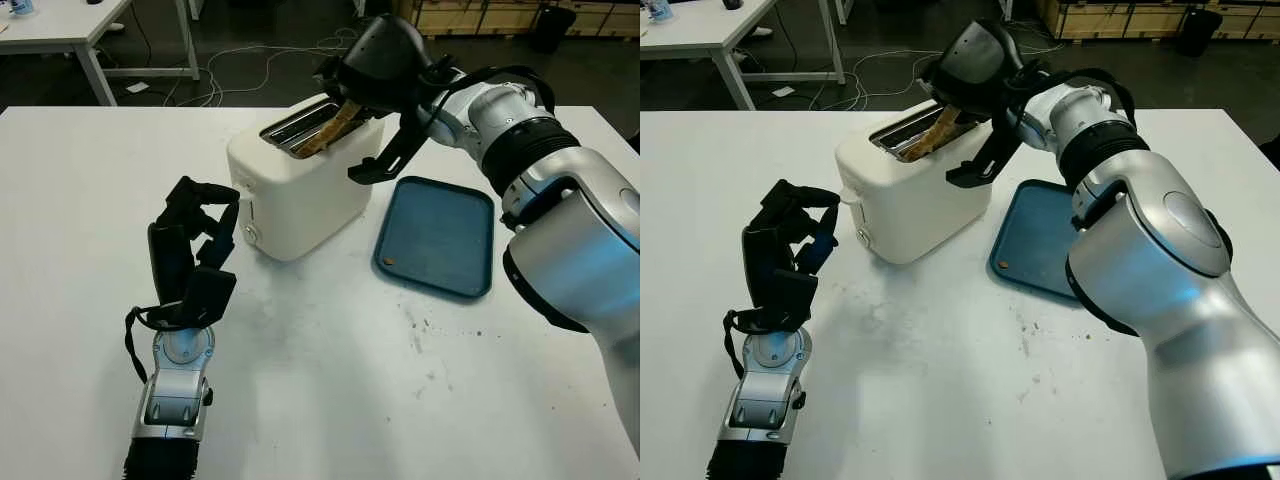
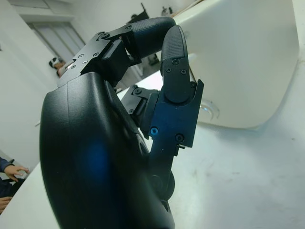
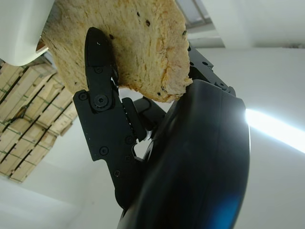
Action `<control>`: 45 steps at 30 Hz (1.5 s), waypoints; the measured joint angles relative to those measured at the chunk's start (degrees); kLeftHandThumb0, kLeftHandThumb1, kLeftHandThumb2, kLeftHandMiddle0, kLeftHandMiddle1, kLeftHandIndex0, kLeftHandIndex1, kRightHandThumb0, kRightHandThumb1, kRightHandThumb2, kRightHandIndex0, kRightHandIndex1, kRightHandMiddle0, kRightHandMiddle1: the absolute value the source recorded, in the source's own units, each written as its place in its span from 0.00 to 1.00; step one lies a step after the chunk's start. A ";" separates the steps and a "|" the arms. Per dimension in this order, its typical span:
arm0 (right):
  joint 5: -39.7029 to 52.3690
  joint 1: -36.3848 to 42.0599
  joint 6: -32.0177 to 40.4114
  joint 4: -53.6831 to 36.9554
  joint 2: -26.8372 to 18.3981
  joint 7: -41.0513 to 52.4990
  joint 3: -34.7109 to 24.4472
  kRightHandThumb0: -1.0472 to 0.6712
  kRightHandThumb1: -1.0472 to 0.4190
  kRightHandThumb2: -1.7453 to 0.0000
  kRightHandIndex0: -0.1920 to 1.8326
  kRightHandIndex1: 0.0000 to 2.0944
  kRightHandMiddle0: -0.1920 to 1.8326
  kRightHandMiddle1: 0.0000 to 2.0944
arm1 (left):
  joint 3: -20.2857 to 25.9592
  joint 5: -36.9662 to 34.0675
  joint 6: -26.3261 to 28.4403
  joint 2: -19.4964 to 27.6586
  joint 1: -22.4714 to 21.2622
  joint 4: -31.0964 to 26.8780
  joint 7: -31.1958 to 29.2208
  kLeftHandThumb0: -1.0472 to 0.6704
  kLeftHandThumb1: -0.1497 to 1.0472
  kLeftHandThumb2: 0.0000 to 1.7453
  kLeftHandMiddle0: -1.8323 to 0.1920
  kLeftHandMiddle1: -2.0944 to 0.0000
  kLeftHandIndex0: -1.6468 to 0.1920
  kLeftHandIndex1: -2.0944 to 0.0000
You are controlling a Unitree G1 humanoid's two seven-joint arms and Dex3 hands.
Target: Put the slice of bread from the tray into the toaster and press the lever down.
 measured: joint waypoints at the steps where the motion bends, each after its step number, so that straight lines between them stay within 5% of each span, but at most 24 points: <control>1: -0.01 0.00 0.04 0.04 0.26 0.04 0.02 0.32 0.09 0.81 0.63 0.83 0.46 0.83 | -0.04 0.02 0.00 0.00 0.00 0.00 0.00 0.34 0.89 0.17 0.53 0.17 0.54 0.30; 17: -1.55 -0.19 1.19 0.16 3.43 4.50 2.63 0.33 0.09 0.79 0.57 0.83 0.42 0.82 | -0.10 0.06 -0.14 -0.23 0.00 0.00 0.20 0.33 0.89 0.16 0.53 0.17 0.54 0.30; 20: -1.55 -0.20 2.37 0.16 3.58 4.49 2.56 0.34 0.09 0.88 0.60 0.83 0.43 0.72 | -0.10 0.07 -0.14 -0.23 0.00 0.00 0.20 0.33 0.89 0.16 0.53 0.17 0.54 0.30; 24: -1.76 -0.67 4.10 0.16 3.42 4.27 2.48 0.35 0.09 0.89 0.62 0.83 0.43 0.81 | -0.08 0.00 -0.14 -0.23 0.00 0.00 0.17 0.33 0.89 0.17 0.53 0.17 0.55 0.30; 30: -2.28 -3.40 6.36 0.15 1.78 3.51 2.29 0.35 0.09 0.90 0.61 0.83 0.44 0.71 | -0.09 0.03 -0.14 -0.23 0.01 0.00 0.13 0.33 0.89 0.16 0.52 0.17 0.54 0.31; 36: -2.42 -4.56 7.10 0.16 0.56 3.52 2.04 0.34 0.09 0.87 0.62 0.83 0.42 0.83 | -0.13 0.06 -0.15 -0.23 0.01 0.00 0.14 0.33 0.89 0.16 0.52 0.17 0.54 0.30; 43: -2.39 -4.55 7.38 0.18 1.12 6.54 1.83 0.35 0.09 0.83 0.59 0.83 0.38 0.83 | -0.12 0.03 -0.16 -0.24 0.01 0.00 0.16 0.33 0.89 0.16 0.53 0.17 0.54 0.31; 45: -2.39 -4.51 7.40 0.18 1.64 7.22 1.83 0.34 0.09 0.89 0.59 0.83 0.42 0.78 | -0.12 0.04 -0.16 -0.25 0.01 0.00 0.16 0.33 0.89 0.16 0.53 0.17 0.54 0.31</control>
